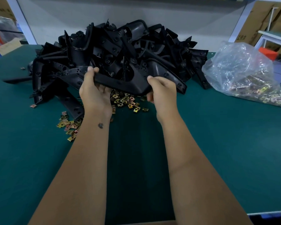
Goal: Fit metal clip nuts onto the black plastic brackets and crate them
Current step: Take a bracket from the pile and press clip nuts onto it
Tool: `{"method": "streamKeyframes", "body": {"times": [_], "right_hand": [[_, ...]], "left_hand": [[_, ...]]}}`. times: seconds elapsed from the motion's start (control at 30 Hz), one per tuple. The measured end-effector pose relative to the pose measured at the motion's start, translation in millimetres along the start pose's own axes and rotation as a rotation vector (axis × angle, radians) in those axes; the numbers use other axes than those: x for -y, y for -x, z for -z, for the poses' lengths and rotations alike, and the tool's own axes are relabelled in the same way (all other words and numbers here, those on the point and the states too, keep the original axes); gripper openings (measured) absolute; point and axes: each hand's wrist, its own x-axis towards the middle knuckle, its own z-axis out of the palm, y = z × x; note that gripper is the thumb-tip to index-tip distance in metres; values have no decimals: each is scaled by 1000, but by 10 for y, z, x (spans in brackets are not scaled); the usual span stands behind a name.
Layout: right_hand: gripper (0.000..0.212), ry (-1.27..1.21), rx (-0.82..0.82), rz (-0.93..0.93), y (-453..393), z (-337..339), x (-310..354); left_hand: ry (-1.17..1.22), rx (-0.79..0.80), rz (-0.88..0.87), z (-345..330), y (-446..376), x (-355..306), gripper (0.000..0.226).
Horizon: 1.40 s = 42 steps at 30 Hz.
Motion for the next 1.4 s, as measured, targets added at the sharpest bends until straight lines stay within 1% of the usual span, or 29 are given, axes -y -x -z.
{"method": "streamKeyframes", "body": {"times": [0.03,0.1,0.17,0.2,0.23,0.3,0.33,0.37,0.43,0.53,0.6,0.73,0.77,0.83,0.93,1.03,1.1,1.2,1.27,1.4], "right_hand": [[45,-61,13,-40,-5,-20,1],[36,-159,47,-83,8,-75,14],[29,-171,105,-84,24,-129,2],[26,-157,139,-78,39,-154,-8],[24,-139,157,-74,44,-177,-22],[22,-87,122,-77,38,-196,-49],[22,-1,77,-60,30,-186,-66],[23,135,37,-32,23,-166,-85],[23,455,34,9,24,-116,-126],[21,809,193,-4,59,-118,-141],[19,919,266,11,60,-137,-135],[5,794,293,-40,33,-109,-143],[4,763,293,-53,28,-101,-148],[12,698,265,-68,19,-99,-165],[13,497,118,-61,-12,-108,-181],[11,169,-40,-94,-48,-82,-168],[12,-44,-99,-133,-60,-48,-144],[14,-297,-99,-195,-67,-10,-108],[15,-417,-76,-216,-60,0,-87],[14,-501,-41,-213,-43,0,-59]], "left_hand": [[-38,49,11,-11,3,6,17],[-210,152,37,-40,28,30,17],[-358,226,84,-63,81,80,27],[-383,233,102,-70,108,103,31],[-392,220,102,-78,123,120,31],[-385,162,71,-74,119,119,20],[-360,131,62,-66,96,113,17],[-326,109,61,-55,70,102,17],[-292,86,66,-26,23,91,20],[-353,57,52,-14,1,119,17],[-377,48,67,-26,2,150,22],[-370,100,96,-59,28,198,36],[-371,113,86,-63,33,204,38],[-328,142,71,-66,39,204,41],[-233,178,97,-84,40,213,39],[-131,194,200,-106,63,266,36],[-114,197,266,-122,77,307,36],[-155,196,309,-148,106,351,36],[-179,189,321,-160,122,369,44],[-207,208,328,-167,135,372,50]]}}
